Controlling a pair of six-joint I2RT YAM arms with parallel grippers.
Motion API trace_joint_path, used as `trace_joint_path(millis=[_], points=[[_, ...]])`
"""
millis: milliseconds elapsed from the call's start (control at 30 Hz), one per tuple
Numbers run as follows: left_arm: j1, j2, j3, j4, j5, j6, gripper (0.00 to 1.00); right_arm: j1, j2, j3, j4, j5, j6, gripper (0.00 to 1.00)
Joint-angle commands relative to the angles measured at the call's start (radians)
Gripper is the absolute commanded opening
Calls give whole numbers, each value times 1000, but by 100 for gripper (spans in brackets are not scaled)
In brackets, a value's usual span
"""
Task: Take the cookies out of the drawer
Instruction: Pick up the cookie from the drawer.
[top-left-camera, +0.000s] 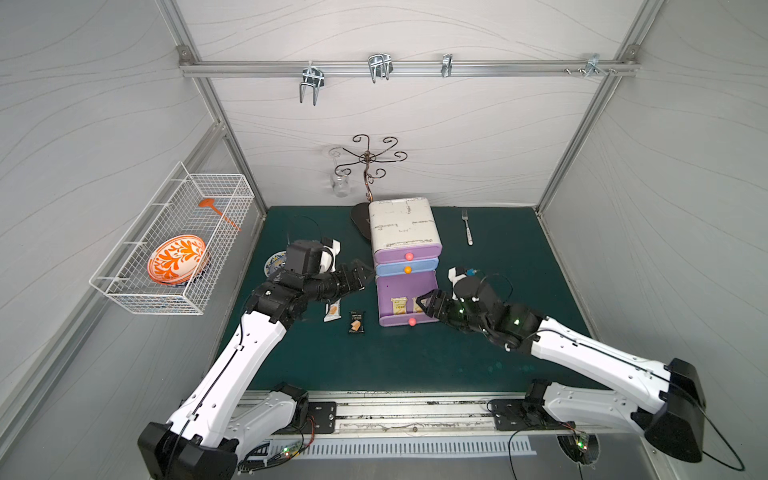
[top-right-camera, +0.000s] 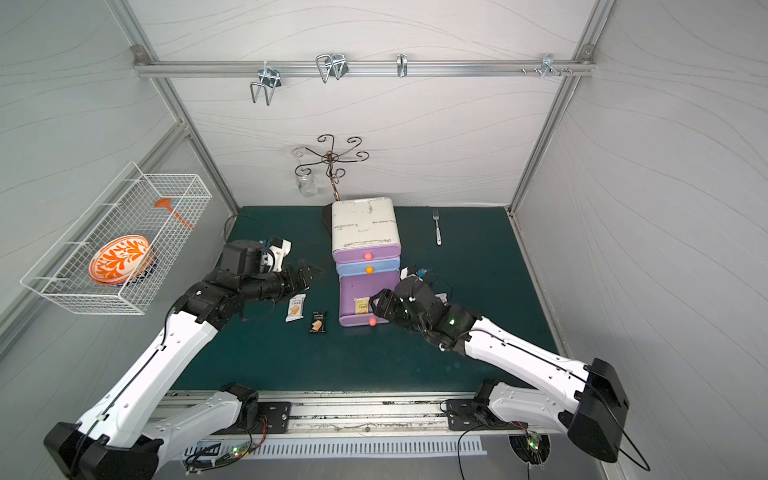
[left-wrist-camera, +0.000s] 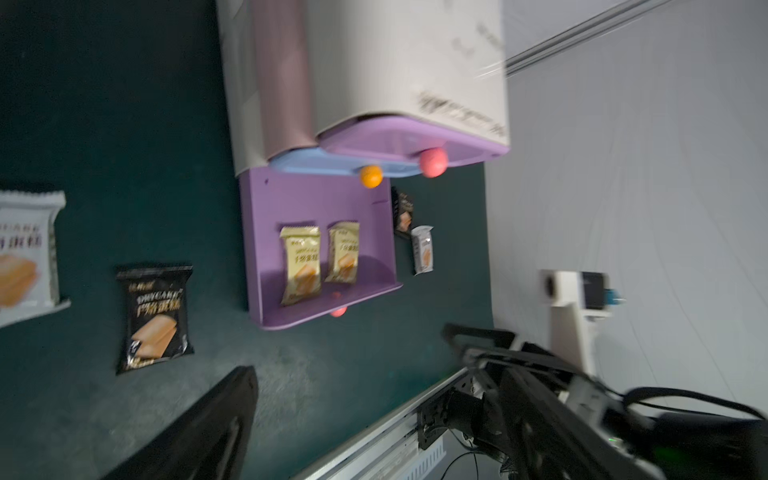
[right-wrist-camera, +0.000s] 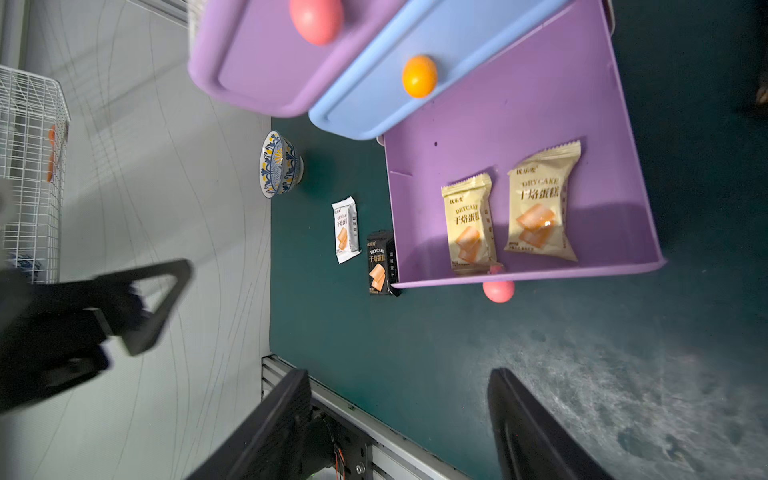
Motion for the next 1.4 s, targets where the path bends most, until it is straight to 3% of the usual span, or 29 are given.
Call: trace_joint_path(millis=[0, 200, 700, 967, 1367], points=[[-34, -77, -33, -8, -41, -51, 95, -53, 111, 233, -397, -124, -168, 72], [-51, -232, -138, -98, -80, -98, 95, -55, 257, 434, -639, -162, -283, 72], [-102, -233, -288, -14, -19, -119, 93, 8, 607, 705, -774, -88, -483, 71], [-117, -202, -319, 32, -32, -109, 92, 18, 659, 679, -730, 3, -467, 70], [-117, -205, -339, 29, -34, -110, 92, -12, 779, 714, -711, 8, -436, 69]])
